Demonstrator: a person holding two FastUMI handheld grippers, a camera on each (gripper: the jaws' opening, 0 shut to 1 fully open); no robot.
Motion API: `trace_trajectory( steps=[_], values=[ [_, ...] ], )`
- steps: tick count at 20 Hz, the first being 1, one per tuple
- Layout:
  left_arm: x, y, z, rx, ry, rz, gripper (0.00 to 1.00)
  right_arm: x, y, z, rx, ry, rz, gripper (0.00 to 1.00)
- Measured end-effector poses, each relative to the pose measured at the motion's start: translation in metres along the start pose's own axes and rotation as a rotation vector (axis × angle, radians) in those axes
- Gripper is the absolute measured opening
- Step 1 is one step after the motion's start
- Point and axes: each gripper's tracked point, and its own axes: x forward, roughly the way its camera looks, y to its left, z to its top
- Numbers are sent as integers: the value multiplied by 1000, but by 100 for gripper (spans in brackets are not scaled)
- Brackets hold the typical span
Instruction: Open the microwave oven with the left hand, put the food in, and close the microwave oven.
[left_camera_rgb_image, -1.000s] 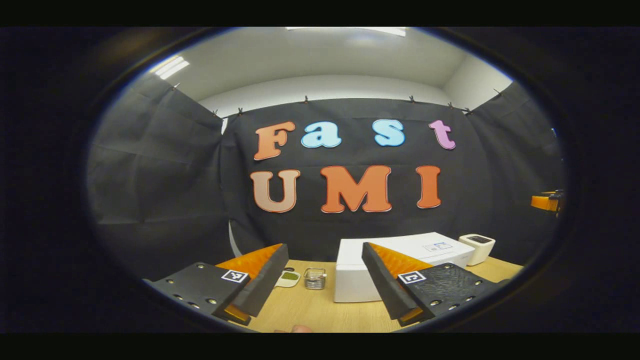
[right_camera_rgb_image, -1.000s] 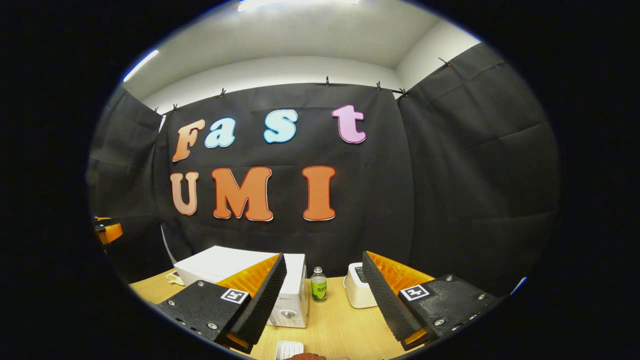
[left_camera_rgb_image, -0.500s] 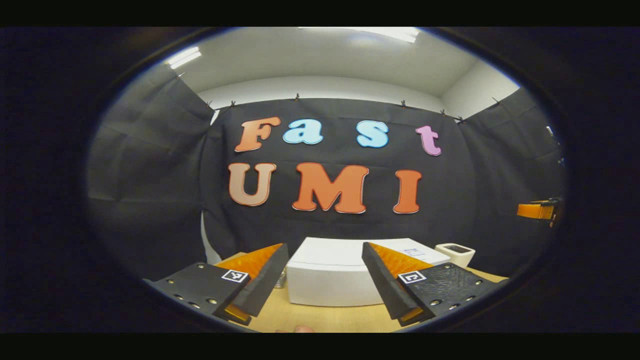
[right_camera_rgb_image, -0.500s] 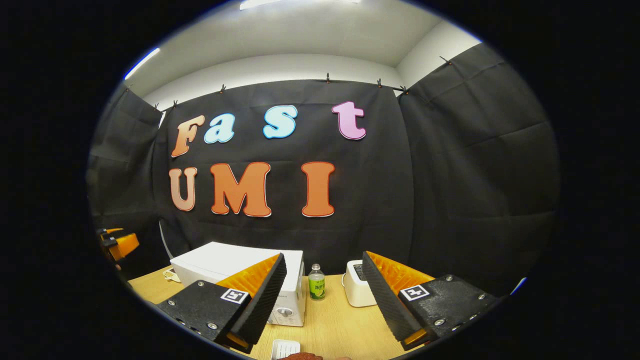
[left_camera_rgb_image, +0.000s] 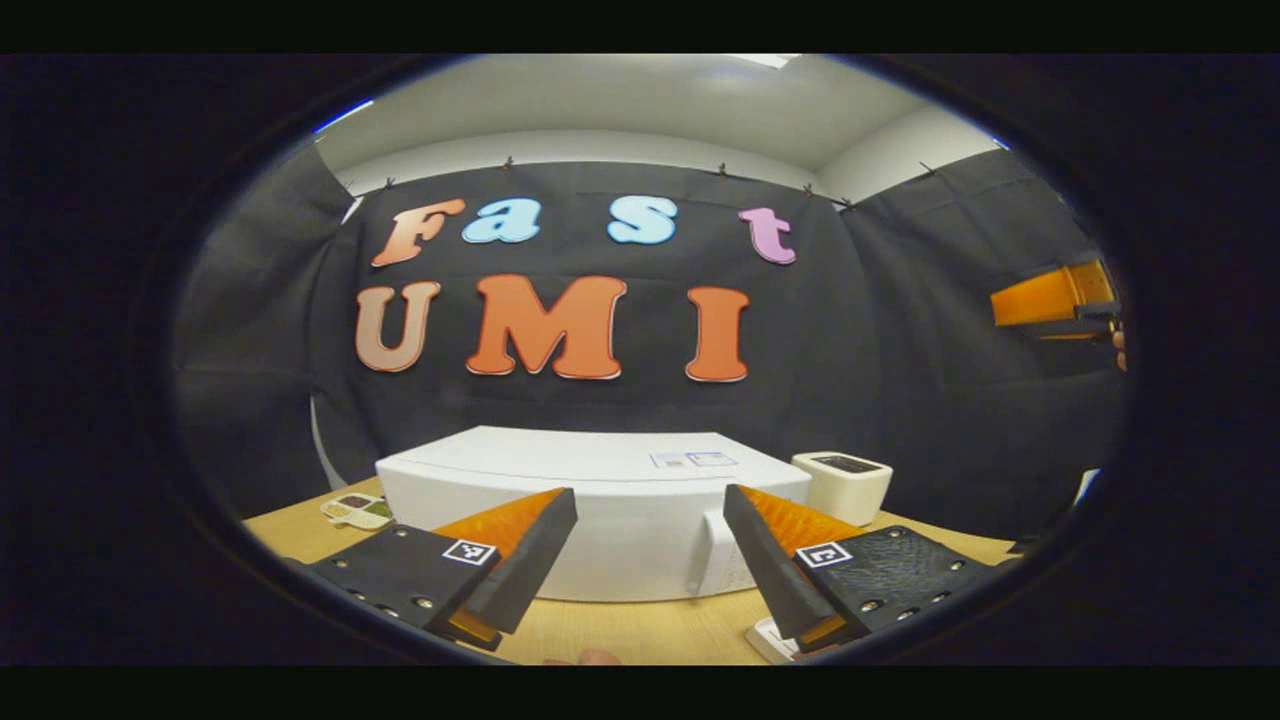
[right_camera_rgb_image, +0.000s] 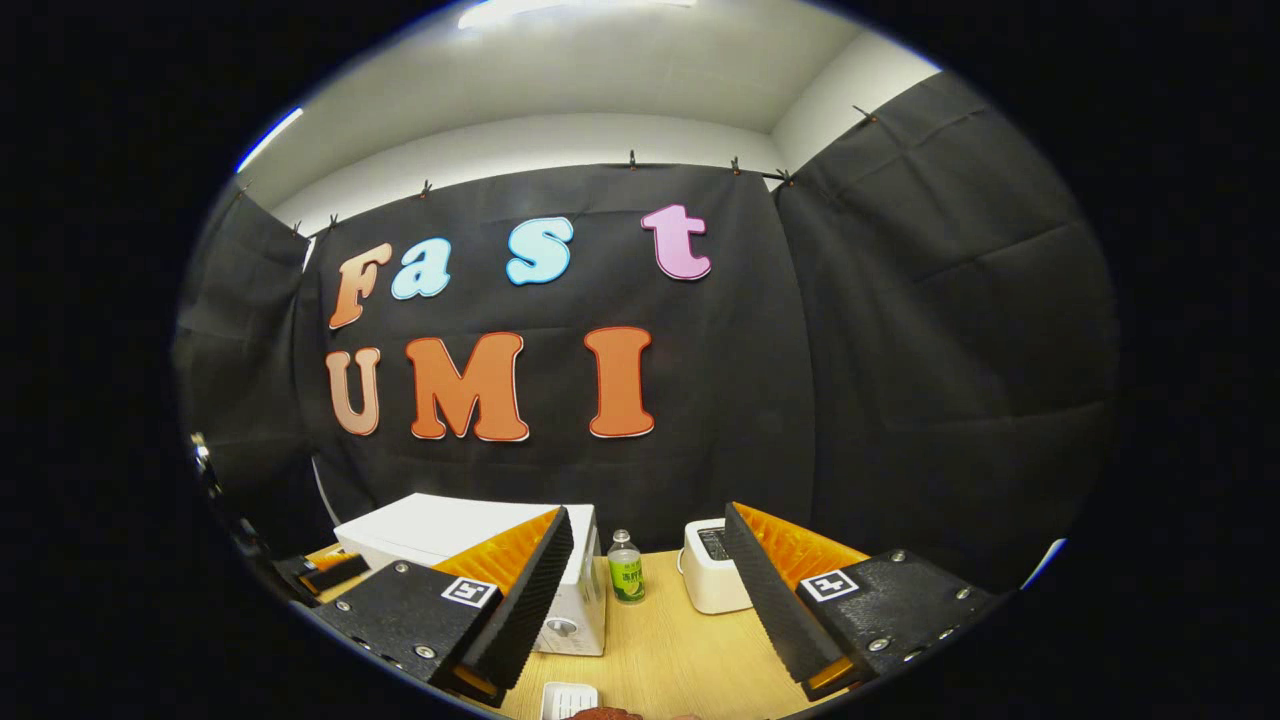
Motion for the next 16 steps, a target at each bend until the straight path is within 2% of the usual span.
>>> trace_trajectory(
  steps=[1,3,5,7,8,11,12,13,16],
  values=[
    [8,-12,-14,-2,9,-12,96,0,-5,-2,-8,0,-9,94],
    [23,-31,-38,-21,35,-40,96,-1,-13,-5,-28,5,-24,94],
    [36,-35,-54,-32,50,-25,89,-2,-18,-10,-34,13,-29,94],
    [47,-40,-71,-17,70,-20,96,-1,-22,-15,-27,21,-28,94],
    [53,-43,-79,-2,81,-23,92,0,-24,-16,-26,24,-29,94],
    [64,-39,-97,39,91,13,92,0,-32,-20,-26,26,-37,94],
    [67,-40,-101,30,97,11,96,0,-33,-21,-26,26,-38,94],
    [70,-42,-107,15,101,14,93,1,-34,-23,-26,28,-40,94],
    [74,-44,-115,-6,106,14,91,2,-42,-28,-30,33,-54,94]
  ],
)
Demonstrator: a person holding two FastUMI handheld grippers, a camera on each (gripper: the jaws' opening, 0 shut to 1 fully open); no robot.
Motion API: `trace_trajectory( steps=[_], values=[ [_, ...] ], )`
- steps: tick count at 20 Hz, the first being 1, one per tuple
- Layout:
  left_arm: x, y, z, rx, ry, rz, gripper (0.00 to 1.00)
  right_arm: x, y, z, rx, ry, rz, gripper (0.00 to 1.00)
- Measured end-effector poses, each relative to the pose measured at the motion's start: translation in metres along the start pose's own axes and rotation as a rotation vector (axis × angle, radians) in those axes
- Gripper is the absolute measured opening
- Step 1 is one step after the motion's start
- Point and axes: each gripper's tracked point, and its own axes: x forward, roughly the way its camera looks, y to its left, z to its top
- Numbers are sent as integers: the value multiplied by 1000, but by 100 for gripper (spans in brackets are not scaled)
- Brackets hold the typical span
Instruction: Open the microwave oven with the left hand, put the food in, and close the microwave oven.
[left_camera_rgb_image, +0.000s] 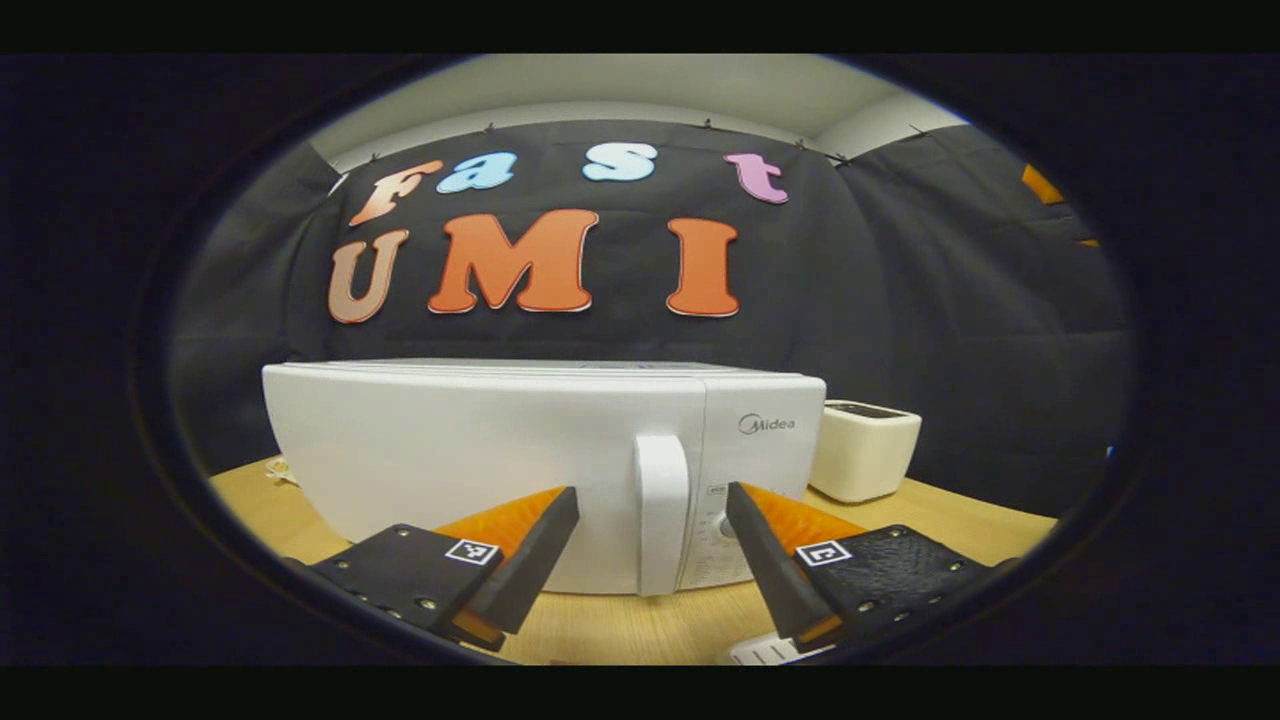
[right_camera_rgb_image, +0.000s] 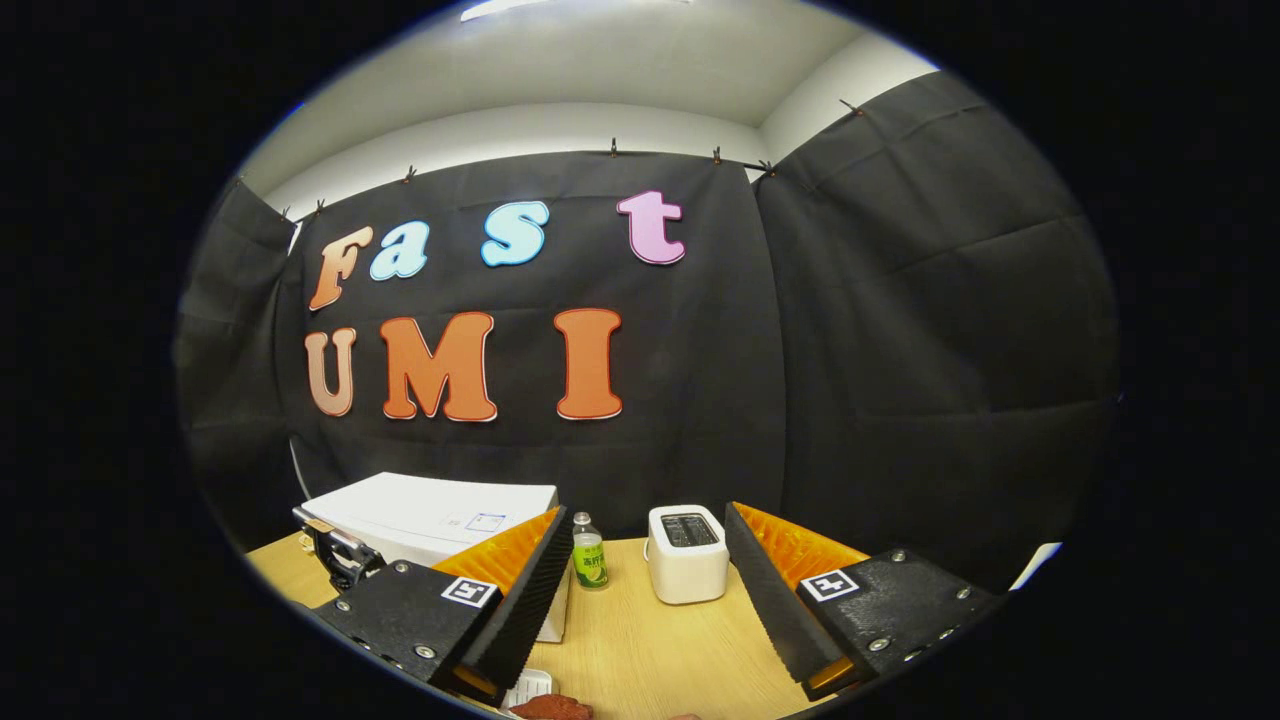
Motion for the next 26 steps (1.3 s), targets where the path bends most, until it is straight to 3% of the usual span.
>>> trace_trajectory(
  steps=[3,4,5,6,7,9,10,12,13,14,16,21,25,26],
  values=[
    [5,-12,-6,30,6,-57,68,3,-4,-5,7,11,-3,94],
    [6,-8,-9,55,16,-48,48,4,-5,-7,8,15,-8,94],
    [5,-4,-9,82,20,-41,41,4,-8,-8,8,17,-12,94],
    [6,-8,-8,80,12,-46,22,4,-8,-10,10,19,-15,95],
    [6,-7,-9,63,8,-55,25,4,-9,-12,13,23,-15,94],
    [1,-5,-9,39,0,-72,13,5,-7,-14,21,27,-12,94],
    [3,-7,-11,45,6,-83,16,5,-6,-14,25,26,-12,94],
    [2,-7,-13,45,20,-106,4,6,-3,-16,28,25,-6,94],
    [-3,-7,-14,28,36,-109,3,7,-1,-18,24,26,-2,94],
    [-12,-5,-11,10,15,-114,9,8,1,-21,17,30,0,94],
    [-31,-7,-9,30,-5,-145,8,9,2,-24,6,40,-1,94],
    [-79,-2,-12,16,16,-275,4,9,16,-35,0,65,24,94],
    [-121,10,-12,12,39,-365,8,8,28,-39,7,78,42,94],
    [-131,16,-9,19,38,-381,4,7,31,-40,5,79,48,95]
  ],
)
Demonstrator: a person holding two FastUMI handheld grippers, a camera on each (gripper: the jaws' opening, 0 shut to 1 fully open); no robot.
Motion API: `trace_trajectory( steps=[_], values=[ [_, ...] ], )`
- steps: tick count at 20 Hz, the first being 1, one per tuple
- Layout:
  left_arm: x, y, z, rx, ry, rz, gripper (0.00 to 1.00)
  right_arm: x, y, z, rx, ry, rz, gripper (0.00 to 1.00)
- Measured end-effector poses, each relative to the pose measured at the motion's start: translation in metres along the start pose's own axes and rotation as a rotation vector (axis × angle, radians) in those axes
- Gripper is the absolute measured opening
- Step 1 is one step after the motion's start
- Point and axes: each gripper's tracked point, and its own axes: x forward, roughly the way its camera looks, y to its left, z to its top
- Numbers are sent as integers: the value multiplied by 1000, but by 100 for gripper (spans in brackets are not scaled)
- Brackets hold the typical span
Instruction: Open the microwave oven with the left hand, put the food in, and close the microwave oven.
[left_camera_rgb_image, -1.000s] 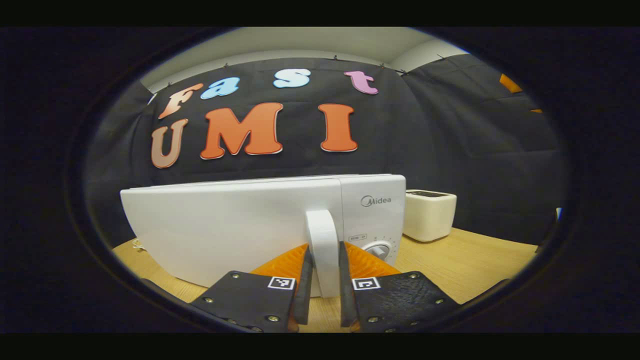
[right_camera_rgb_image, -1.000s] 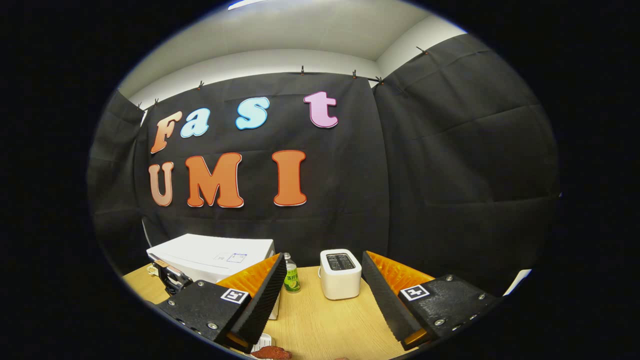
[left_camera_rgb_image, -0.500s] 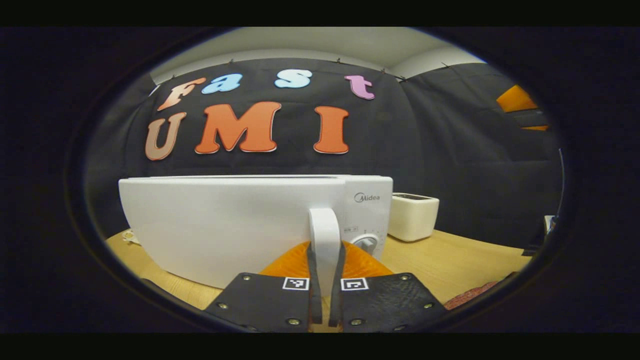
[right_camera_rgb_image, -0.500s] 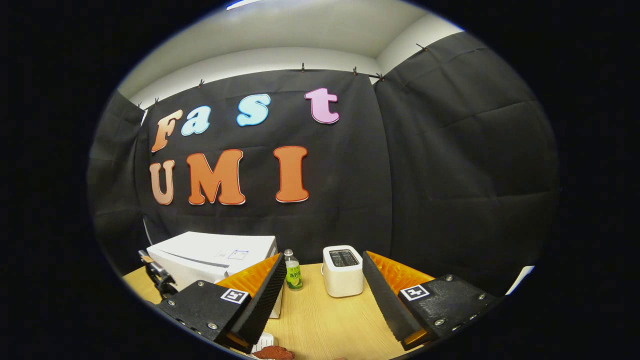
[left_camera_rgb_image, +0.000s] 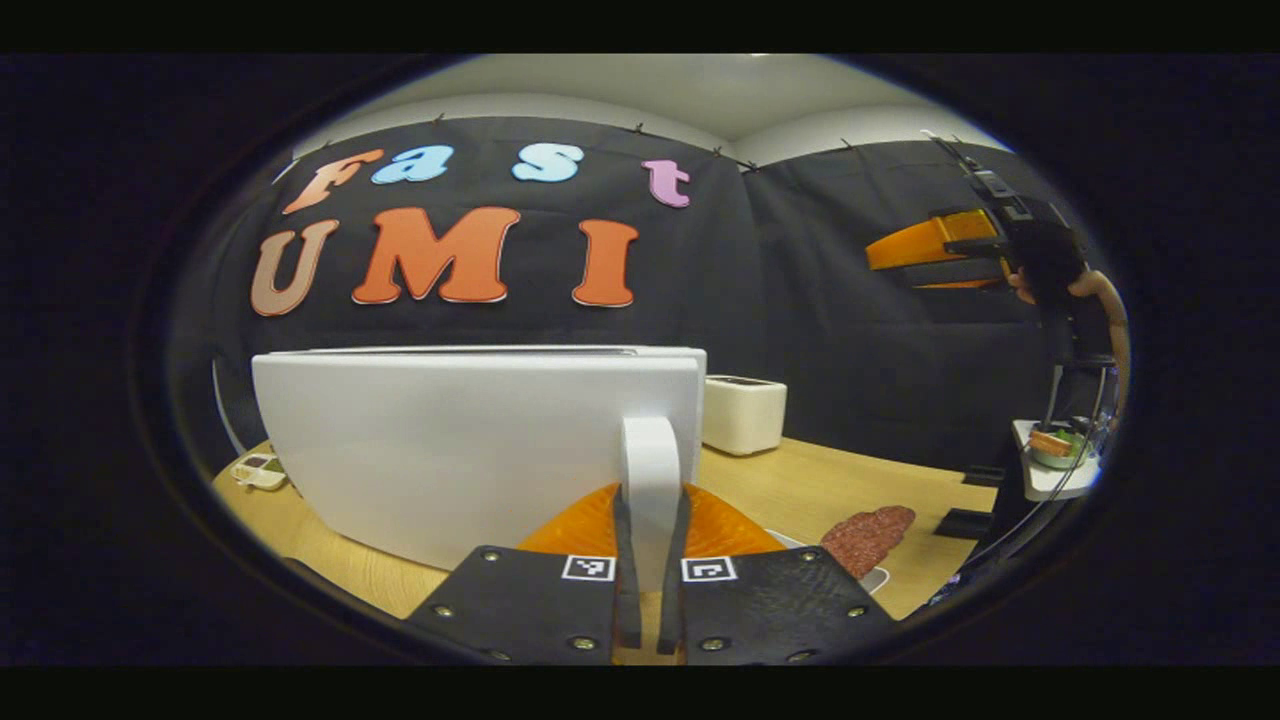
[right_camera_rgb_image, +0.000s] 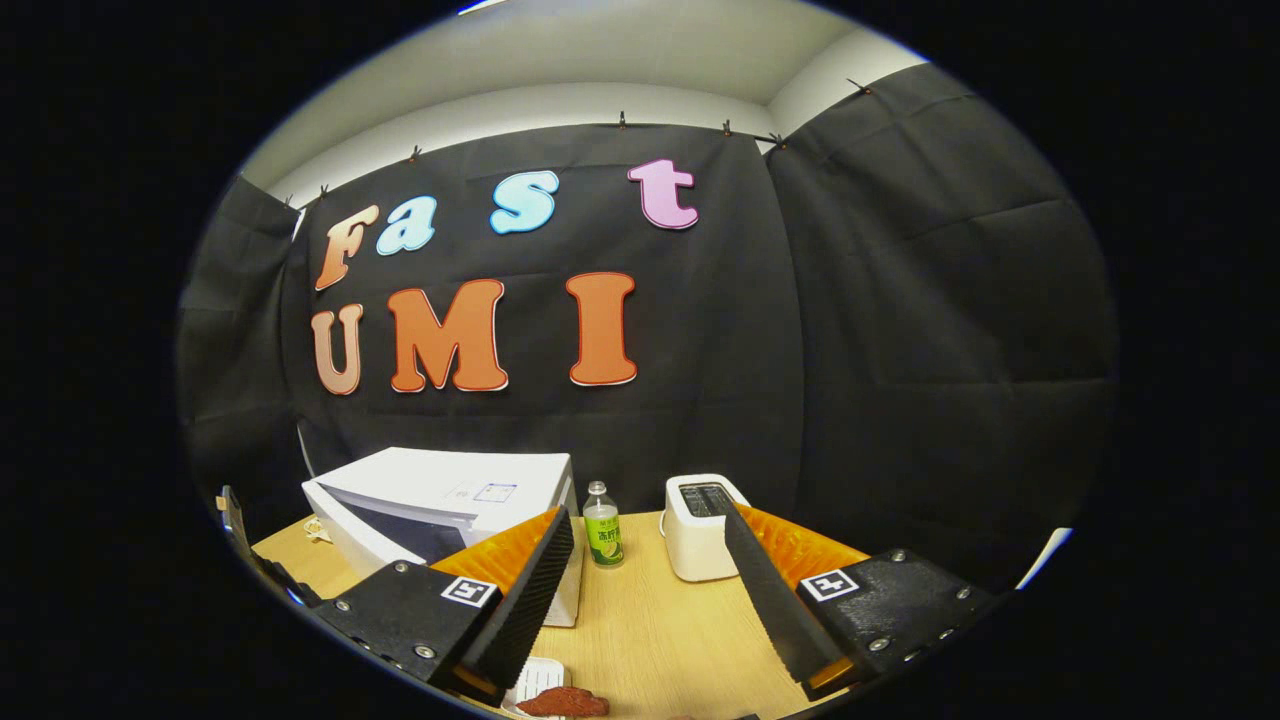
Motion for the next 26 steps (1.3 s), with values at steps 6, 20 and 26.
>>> trace_trajectory(
  steps=[6,20,26],
  values=[
    [-69,10,-2,-8,8,-51,12,-3,25,0,-7,-1,44,95],
    [-204,85,-6,-20,28,203,25,-22,96,-11,23,17,178,95],
    [-276,137,7,-19,11,412,81,-35,111,-19,10,22,210,95]
  ],
)
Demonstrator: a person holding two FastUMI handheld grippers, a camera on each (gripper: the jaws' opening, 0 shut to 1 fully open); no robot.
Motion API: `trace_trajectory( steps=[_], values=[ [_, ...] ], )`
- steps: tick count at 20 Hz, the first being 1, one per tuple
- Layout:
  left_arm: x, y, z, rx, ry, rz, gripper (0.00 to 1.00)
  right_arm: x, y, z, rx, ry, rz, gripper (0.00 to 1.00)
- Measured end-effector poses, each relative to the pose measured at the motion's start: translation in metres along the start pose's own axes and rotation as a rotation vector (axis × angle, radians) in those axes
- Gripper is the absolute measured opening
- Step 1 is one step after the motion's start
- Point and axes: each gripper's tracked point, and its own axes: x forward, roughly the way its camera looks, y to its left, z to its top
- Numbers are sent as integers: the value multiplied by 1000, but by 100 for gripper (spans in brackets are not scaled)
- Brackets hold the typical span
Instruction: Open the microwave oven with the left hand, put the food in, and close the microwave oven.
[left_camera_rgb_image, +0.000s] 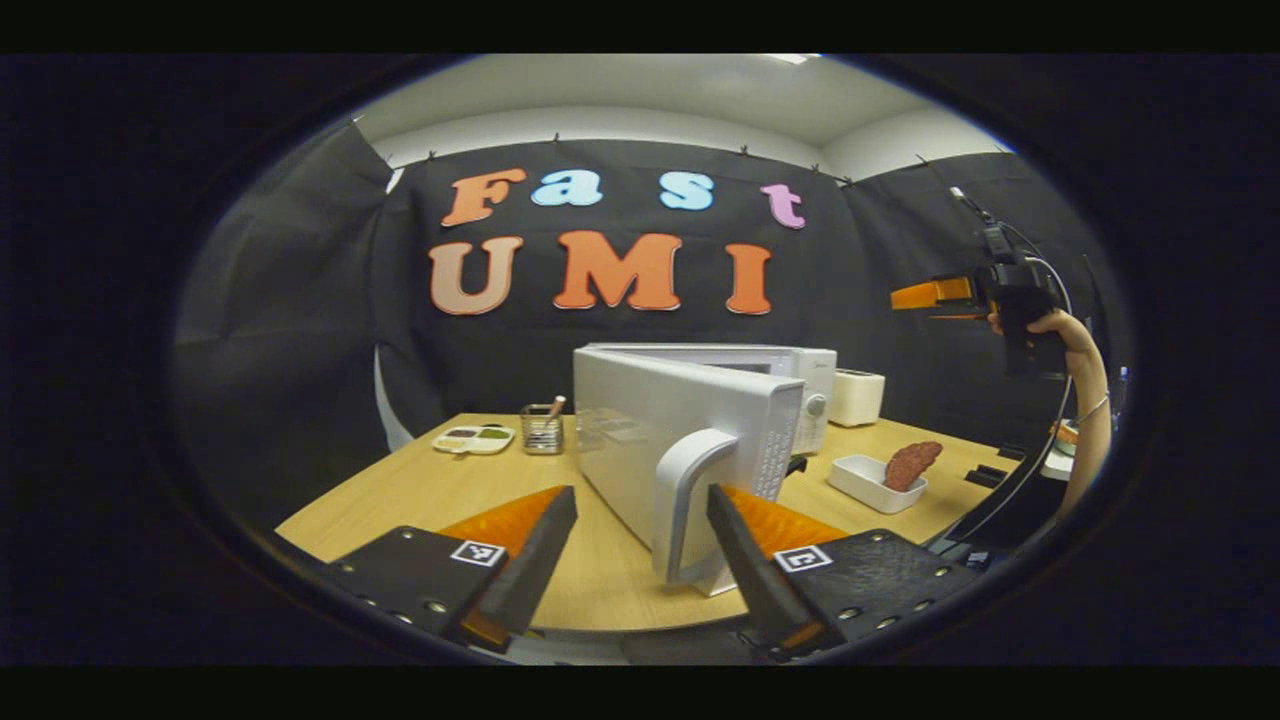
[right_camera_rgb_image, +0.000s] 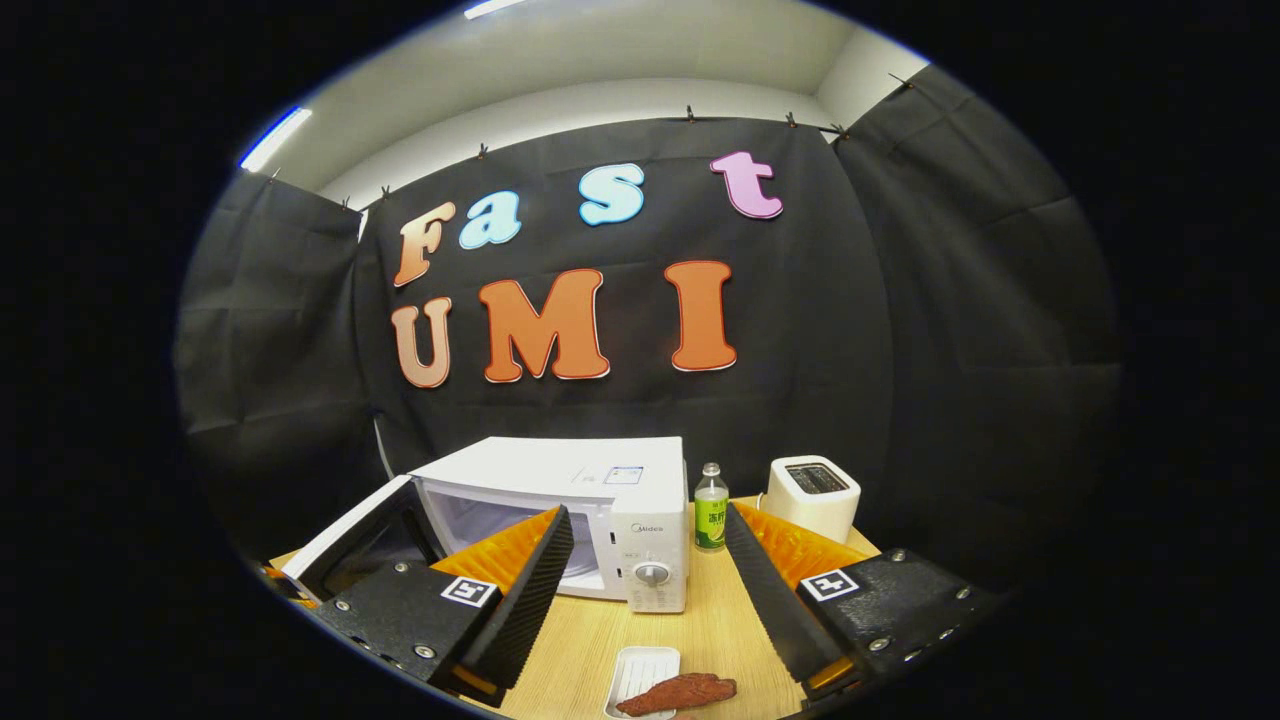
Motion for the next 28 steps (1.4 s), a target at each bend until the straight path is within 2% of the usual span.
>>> trace_trajectory(
  steps=[1,2,8,13,16,17,18,24,28],
  values=[
    [-6,11,4,5,-8,29,90,-2,1,-2,-3,0,-1,95],
    [-11,20,4,7,-11,57,92,-4,0,-5,-4,2,-3,95],
    [-30,66,11,-15,-39,167,92,-14,-15,-30,7,25,-40,95],
    [-31,108,14,-39,-60,253,92,-22,-38,-71,36,70,-107,95],
    [-28,127,13,-48,-62,280,92,-24,-47,-100,77,100,-135,95],
    [-27,132,13,-53,-63,286,92,-25,-49,-109,94,107,-143,100],
    [-26,137,11,-59,-64,291,94,-25,-52,-118,113,115,-152,95],
    [-10,159,-1,-119,-40,306,94,-24,-73,-176,212,164,-215,95],
    [-3,166,-4,-116,-30,312,93,-27,-77,-206,348,170,-206,95]
  ],
)
